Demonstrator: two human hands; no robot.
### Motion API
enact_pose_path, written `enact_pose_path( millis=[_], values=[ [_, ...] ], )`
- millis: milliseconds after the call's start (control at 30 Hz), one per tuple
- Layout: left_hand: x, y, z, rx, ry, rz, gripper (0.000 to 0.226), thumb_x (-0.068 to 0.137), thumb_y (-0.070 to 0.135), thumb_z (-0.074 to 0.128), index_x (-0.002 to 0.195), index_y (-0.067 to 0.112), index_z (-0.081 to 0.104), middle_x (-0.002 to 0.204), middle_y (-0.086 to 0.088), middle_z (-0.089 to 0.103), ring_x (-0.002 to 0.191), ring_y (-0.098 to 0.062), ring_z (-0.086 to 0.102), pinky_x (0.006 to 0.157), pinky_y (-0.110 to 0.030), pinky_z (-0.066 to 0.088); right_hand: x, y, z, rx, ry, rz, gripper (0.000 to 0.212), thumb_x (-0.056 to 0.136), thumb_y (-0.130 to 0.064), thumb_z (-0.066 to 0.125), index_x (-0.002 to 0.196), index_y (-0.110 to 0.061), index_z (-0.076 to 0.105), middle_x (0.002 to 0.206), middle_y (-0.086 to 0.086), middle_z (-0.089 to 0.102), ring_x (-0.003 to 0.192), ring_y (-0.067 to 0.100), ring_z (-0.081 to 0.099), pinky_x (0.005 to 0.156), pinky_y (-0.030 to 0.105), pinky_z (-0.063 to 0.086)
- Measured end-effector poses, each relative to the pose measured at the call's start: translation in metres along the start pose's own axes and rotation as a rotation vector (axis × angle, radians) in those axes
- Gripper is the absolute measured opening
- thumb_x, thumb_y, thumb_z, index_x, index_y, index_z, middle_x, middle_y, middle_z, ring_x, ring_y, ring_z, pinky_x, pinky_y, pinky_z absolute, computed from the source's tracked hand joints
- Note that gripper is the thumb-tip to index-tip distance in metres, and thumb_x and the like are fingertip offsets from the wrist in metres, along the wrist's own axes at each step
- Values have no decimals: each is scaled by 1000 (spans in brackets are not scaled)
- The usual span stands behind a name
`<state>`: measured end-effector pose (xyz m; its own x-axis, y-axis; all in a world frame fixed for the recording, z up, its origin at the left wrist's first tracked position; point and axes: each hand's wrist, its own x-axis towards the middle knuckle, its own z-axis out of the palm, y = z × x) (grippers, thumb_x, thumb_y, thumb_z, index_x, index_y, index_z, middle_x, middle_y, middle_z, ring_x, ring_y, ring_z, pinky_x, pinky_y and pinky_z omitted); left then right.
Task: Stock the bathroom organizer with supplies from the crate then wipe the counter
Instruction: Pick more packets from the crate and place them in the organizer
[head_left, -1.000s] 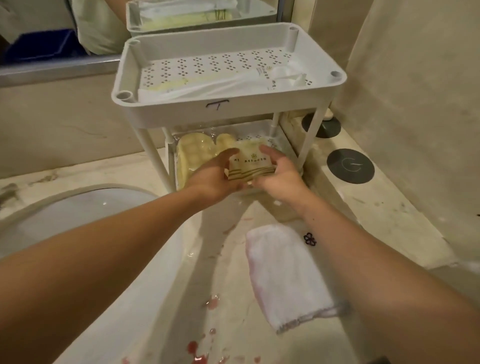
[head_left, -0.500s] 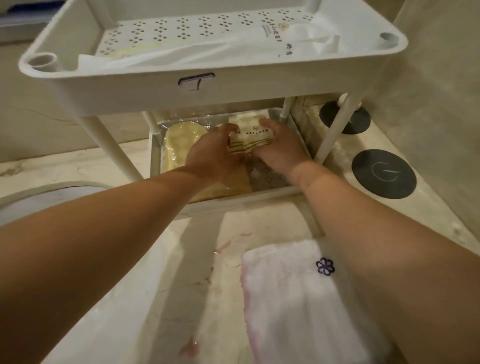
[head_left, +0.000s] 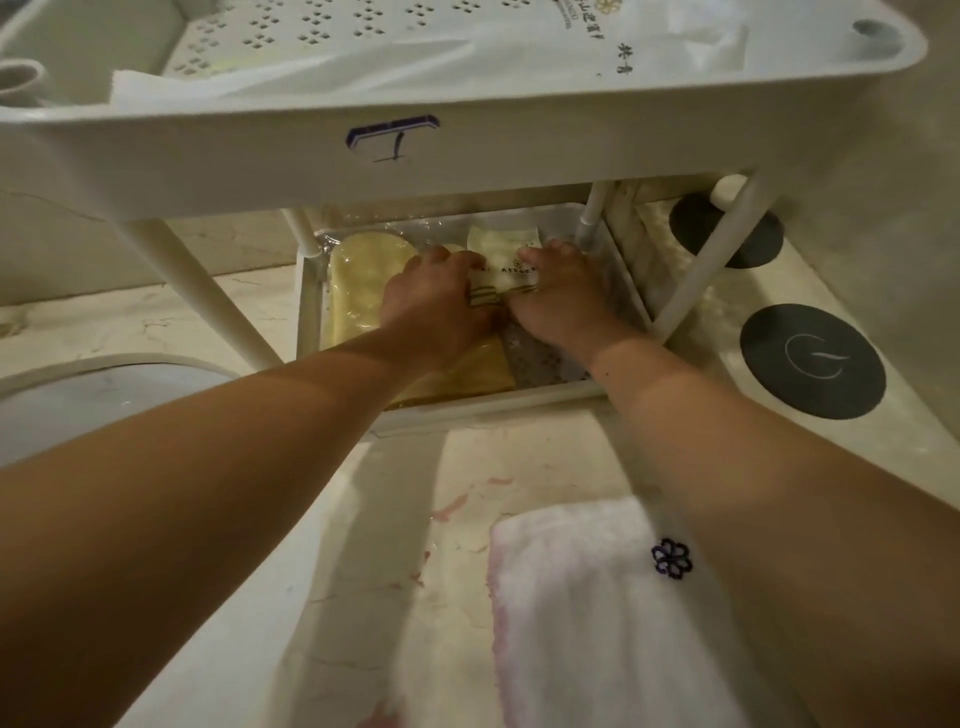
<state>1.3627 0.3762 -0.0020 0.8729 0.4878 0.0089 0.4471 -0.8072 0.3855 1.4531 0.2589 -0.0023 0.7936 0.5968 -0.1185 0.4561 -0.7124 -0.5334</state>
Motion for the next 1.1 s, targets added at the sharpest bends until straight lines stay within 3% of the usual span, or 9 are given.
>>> enact_pose_path(
  millis=[300,533,733,900,1100],
  values=[
    [-7,9,-10,33,-43,-42,66,83,50,65,142,30,44,136,-3,50,127,-26,44,103,-41,40,-11,-5,-9,-141,-92,-2,59,98,-32,43,153,-22,23,163,4,7,148,31,8,120,45,14],
    [-46,19,-30,-60,-40,-48,60,83,43,68,137,30,47,130,3,52,120,-21,48,97,-37,42,-50,-14,-26,7,-19,-11,53,95,-29,50,146,-23,40,151,1,39,140,23,33,114,39,32],
    [-92,28,-58,-67,-28,-74,57,82,44,69,134,34,48,128,8,54,119,-17,50,97,-35,44,-95,-30,-51,28,-50,-6,58,91,-28,57,147,-24,38,151,2,38,140,24,34,114,38,33],
    [-135,34,-86,-109,35,-112,57,83,45,68,135,30,49,127,5,56,116,-16,54,91,-31,46,-142,-46,-61,4,-74,-96,56,87,-27,61,141,-21,46,139,8,51,126,29,49,101,39,45],
    [-181,28,-103,-59,41,-152,60,83,42,69,137,26,48,131,2,55,118,-16,55,88,-34,49,-180,-72,-55,-153,-134,-228,63,84,-25,60,144,-21,42,146,5,44,132,26,42,106,41,40]
  ],
)
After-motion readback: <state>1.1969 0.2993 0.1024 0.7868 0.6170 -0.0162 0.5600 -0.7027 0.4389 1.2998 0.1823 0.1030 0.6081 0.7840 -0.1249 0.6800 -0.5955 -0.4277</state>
